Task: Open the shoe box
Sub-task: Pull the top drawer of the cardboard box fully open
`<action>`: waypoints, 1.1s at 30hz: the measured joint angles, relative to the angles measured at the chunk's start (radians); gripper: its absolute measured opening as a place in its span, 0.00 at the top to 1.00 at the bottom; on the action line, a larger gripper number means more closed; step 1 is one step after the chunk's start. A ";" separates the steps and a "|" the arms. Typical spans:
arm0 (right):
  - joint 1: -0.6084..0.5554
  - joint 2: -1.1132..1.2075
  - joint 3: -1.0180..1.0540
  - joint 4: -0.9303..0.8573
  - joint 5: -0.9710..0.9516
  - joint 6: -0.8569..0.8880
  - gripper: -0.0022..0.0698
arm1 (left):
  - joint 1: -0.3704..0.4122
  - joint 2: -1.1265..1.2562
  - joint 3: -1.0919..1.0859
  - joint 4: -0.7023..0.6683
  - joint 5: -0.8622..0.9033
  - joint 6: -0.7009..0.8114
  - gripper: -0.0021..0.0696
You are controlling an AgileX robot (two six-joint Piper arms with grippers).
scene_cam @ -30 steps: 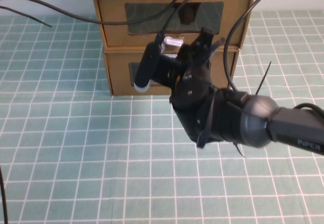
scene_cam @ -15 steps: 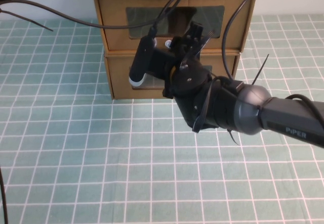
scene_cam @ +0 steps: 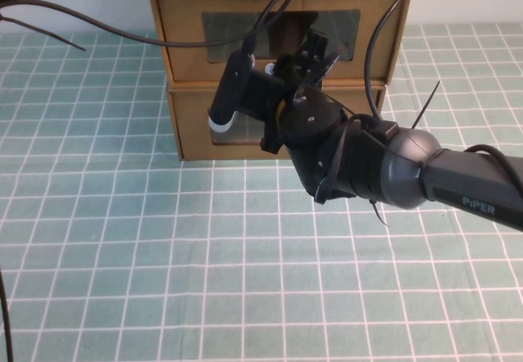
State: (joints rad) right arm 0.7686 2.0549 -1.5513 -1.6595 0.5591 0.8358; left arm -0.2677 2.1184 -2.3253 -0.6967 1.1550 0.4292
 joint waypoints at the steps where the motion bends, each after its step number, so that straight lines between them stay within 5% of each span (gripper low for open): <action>1: 0.000 0.004 -0.002 0.000 0.000 0.001 0.66 | 0.000 0.000 0.000 0.002 -0.002 0.001 0.98; 5: -0.002 0.016 -0.018 0.004 0.008 0.002 0.71 | 0.000 0.000 0.000 0.006 -0.004 0.003 0.98; 8: -0.004 0.024 -0.026 -0.003 0.031 0.000 0.85 | 0.000 0.000 0.000 0.008 -0.004 0.003 0.98; 33: 0.026 0.036 -0.026 -0.037 0.116 -0.089 0.87 | 0.000 0.000 0.000 0.012 -0.002 0.003 0.98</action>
State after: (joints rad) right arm 0.7944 2.0906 -1.5769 -1.6968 0.6754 0.7471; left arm -0.2677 2.1184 -2.3253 -0.6845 1.1530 0.4327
